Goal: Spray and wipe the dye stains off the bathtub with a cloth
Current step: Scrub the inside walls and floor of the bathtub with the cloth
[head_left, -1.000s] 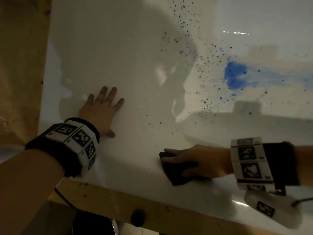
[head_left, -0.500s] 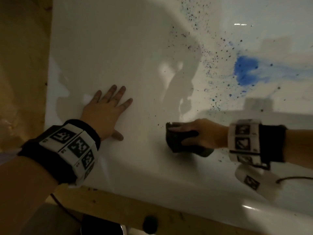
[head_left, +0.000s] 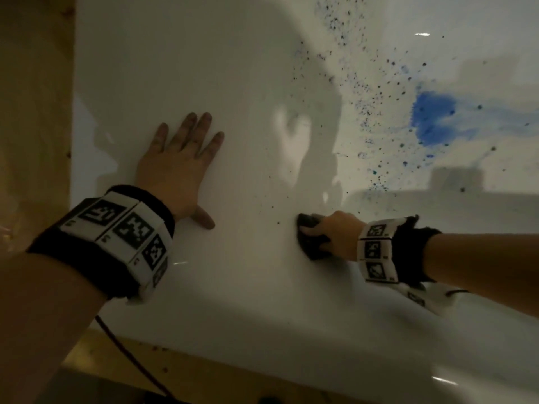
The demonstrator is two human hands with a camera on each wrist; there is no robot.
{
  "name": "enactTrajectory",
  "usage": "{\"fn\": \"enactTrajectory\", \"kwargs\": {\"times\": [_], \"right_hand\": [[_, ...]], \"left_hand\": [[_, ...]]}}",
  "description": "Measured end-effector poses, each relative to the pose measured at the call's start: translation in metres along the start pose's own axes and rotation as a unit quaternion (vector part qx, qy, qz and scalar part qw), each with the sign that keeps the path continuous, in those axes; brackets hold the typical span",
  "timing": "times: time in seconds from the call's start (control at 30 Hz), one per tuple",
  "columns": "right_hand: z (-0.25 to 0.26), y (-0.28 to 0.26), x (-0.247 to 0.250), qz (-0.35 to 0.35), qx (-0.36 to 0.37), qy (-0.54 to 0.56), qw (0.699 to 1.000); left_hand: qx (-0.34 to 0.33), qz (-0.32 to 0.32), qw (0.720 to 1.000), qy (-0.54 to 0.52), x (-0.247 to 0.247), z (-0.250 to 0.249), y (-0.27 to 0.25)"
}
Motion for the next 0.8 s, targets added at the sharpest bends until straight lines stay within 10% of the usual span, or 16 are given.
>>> {"fn": "enactTrajectory", "kwargs": {"times": [0.13, 0.27, 0.47, 0.8], "right_hand": [[-0.036, -0.009, 0.006, -0.068, -0.082, 0.084, 0.991], [0.012, -0.033, 0.032, -0.23, 0.056, 0.195, 0.952], [0.08, 0.007, 0.029, -0.174, 0.179, 0.052, 0.967], [-0.045, 0.047, 0.067, -0.272, -0.092, 0.167, 0.943]], "left_hand": [[-0.002, 0.0, 1.0, 0.004, 0.0, 0.001, 0.003], [-0.002, 0.008, 1.0, 0.011, 0.0, -0.001, 0.003], [0.006, 0.001, 1.0, 0.019, 0.001, -0.002, 0.004], [-0.002, 0.012, 1.0, 0.017, 0.005, -0.004, 0.005]]}}
Point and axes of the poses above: each hand's wrist, its own y-axis towards the middle knuckle, its own x-axis out of the back of the hand, z = x × y, the point moved 4 cm from there along y, towards the middle knuckle, and after that the axes turned 9 degrees about x, right-handed, at the moved point
